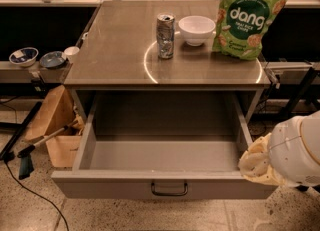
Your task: Close top drawer
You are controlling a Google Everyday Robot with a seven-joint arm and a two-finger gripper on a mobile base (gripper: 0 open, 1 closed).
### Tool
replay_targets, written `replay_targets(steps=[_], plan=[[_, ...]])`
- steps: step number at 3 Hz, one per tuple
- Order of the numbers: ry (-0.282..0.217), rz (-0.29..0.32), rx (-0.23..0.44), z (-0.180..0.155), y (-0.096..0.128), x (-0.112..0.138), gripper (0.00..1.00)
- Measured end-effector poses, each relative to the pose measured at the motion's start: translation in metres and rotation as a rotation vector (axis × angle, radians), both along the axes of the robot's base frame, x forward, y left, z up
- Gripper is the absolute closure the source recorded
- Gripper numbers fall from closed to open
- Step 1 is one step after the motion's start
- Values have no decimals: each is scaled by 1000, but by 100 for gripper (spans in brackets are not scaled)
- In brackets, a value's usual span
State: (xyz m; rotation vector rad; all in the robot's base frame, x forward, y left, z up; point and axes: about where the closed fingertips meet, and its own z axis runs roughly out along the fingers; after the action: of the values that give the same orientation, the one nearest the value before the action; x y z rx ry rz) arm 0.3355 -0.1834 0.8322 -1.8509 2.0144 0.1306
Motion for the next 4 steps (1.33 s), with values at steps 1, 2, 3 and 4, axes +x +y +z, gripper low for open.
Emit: replay_targets(steps=[1,2,3,4], plan=[[57,-15,-7,-44,2,15,100],[61,-14,3,-48,6,12,100],[107,-26,8,-79,8,-2,100],[145,-40,3,-102,8,-15,100]])
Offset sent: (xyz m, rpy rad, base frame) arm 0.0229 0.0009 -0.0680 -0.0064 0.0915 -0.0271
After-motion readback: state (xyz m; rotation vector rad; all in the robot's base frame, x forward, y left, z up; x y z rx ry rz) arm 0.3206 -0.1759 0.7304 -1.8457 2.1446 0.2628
